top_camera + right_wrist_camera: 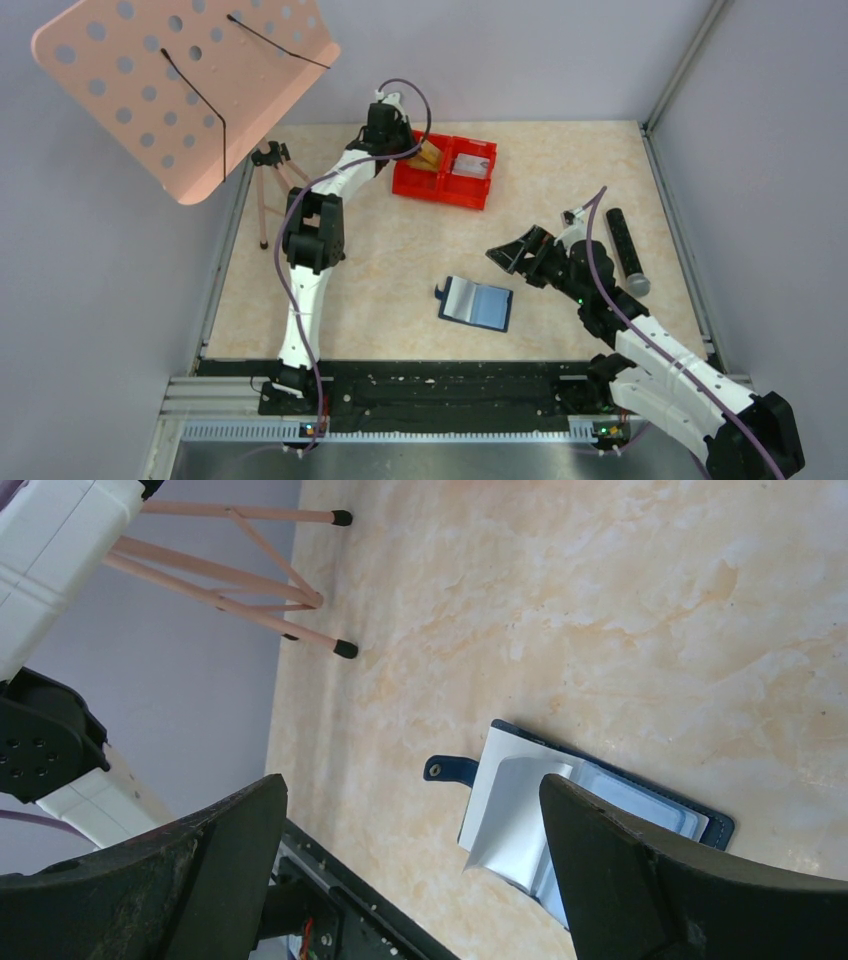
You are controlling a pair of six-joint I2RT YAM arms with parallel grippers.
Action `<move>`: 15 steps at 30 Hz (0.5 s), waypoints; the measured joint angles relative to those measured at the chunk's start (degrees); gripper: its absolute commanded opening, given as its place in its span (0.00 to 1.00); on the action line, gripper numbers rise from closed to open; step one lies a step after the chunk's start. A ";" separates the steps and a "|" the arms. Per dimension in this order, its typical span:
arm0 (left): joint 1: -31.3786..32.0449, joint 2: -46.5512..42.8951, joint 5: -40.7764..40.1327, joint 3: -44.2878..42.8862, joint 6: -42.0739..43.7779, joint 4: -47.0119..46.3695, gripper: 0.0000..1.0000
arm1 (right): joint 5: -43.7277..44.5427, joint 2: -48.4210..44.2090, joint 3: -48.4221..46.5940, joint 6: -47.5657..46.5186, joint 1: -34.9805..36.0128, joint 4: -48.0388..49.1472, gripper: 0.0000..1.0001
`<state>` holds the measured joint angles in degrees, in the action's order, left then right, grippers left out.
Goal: Take the credit cards out of the card holder
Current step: Place the credit card in the storage box.
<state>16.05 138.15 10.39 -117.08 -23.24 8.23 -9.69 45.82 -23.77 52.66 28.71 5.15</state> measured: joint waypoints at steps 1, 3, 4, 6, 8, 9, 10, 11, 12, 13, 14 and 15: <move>-0.02 0.00 -0.11 0.02 0.07 0.00 0.18 | 0.00 0.00 0.00 0.00 0.00 0.00 0.97; -0.09 0.00 -0.90 0.00 0.44 -0.02 0.26 | 0.00 0.00 0.00 0.00 0.00 0.00 0.97; -0.15 0.00 -1.20 0.02 0.59 0.00 0.28 | 0.00 0.00 0.00 0.00 0.00 0.00 0.97; -0.37 0.00 -1.70 0.02 0.59 -0.07 0.30 | 0.00 0.00 0.00 0.00 0.00 0.00 0.97; -0.44 -0.22 -2.14 0.00 0.70 -0.02 0.32 | -0.02 0.00 0.00 0.00 0.00 0.00 0.97; -0.46 -0.37 -2.34 0.02 0.72 -0.02 0.32 | -0.02 0.00 0.00 0.00 0.00 0.00 0.97; -0.46 -0.57 -2.56 0.00 0.74 0.00 0.33 | -0.02 0.00 0.00 0.00 0.00 0.00 0.97; -0.50 -0.79 -2.62 0.02 0.74 0.00 0.33 | -0.04 0.00 0.00 0.00 0.00 0.00 0.97; -0.55 -1.07 -2.78 0.02 0.76 0.00 0.34 | -0.07 0.00 0.00 0.00 0.00 0.00 0.97; -0.59 -1.38 -2.75 0.02 0.76 0.00 0.34 | -0.09 0.00 0.00 0.00 0.00 -0.02 0.97; -0.66 -1.84 -2.75 0.07 0.76 0.00 0.34 | -0.09 0.00 0.00 0.00 0.00 0.00 0.97; -0.70 -2.27 -2.64 0.11 0.79 0.00 0.34 | -0.11 0.00 0.00 0.00 0.00 0.00 0.97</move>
<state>15.35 135.87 7.75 -116.97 -22.46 8.23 -9.80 45.82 -23.77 52.66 28.71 5.15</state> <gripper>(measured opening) 0.336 0.967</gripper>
